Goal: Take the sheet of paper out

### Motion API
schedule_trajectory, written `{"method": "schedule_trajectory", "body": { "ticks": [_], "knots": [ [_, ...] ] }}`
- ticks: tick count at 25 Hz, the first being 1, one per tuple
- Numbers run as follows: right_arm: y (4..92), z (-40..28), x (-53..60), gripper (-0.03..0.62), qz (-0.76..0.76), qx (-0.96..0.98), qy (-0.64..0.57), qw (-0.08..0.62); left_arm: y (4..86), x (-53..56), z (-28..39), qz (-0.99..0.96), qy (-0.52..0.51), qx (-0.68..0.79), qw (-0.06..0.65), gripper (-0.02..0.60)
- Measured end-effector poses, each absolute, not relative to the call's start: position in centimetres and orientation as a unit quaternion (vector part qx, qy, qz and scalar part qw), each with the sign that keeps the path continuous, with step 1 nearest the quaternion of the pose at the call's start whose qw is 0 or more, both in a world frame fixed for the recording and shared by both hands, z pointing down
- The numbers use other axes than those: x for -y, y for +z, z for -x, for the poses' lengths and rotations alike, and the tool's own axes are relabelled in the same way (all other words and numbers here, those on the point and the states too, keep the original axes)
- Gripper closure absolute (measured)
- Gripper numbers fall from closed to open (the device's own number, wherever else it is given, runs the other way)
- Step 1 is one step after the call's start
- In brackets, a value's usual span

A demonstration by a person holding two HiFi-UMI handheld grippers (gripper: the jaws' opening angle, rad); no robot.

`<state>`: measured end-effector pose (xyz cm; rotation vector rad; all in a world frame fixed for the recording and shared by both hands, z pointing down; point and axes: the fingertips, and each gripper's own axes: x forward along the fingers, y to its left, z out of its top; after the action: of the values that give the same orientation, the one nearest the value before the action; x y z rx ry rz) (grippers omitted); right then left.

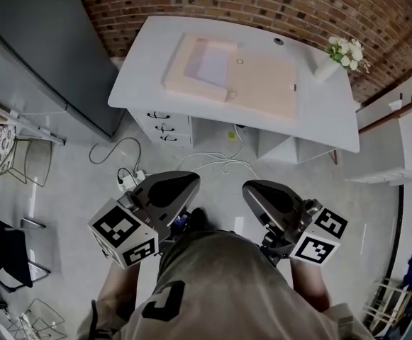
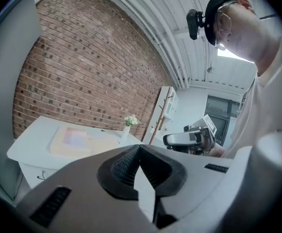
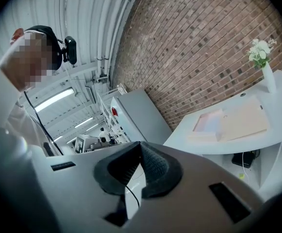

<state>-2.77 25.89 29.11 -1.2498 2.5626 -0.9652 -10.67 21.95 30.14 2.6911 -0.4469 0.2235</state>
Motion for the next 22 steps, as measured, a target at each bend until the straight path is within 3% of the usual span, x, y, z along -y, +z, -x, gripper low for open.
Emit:
{"method": "schedule_trajectory", "body": {
  "ticks": [22],
  "knots": [
    [31.1, 7.9, -21.2, 0.571, 0.385, -0.837, -0.387, 0.045, 31.7, -18.4, 15.8, -0.955, 0.056, 0.181, 0.227, 0.568]
  ]
}}
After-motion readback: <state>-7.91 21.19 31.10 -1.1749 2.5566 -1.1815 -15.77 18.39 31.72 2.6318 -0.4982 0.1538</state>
